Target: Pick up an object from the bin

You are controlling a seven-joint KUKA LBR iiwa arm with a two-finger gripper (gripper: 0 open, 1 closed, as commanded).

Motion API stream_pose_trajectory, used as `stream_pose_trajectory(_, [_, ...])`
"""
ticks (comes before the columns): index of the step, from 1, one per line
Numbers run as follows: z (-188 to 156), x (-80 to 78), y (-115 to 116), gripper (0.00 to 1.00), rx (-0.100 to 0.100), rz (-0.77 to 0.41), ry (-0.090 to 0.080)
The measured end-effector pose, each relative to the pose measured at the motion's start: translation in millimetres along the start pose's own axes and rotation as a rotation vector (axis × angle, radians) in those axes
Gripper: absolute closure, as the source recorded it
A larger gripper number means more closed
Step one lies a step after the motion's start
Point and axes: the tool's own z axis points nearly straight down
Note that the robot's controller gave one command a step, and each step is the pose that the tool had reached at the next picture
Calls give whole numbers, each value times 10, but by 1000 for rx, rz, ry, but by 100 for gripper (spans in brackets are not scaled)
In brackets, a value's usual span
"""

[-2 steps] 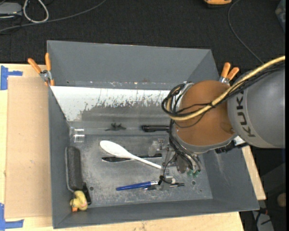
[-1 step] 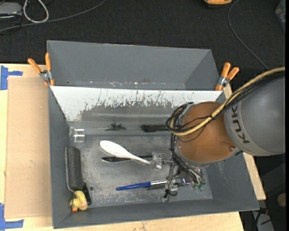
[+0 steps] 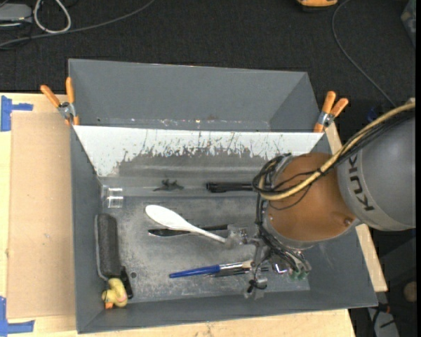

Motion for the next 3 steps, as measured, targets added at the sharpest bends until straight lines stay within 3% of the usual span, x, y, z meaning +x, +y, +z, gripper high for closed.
stream_pose_trajectory(1, [-11, 1, 16, 0, -1, -151, 4])
stream_pose_trajectory(2, [353, -119, 47, 0, 1, -447, -3])
stream_pose_trajectory(3, [410, -170, 58, 100, -2, -566, 2])
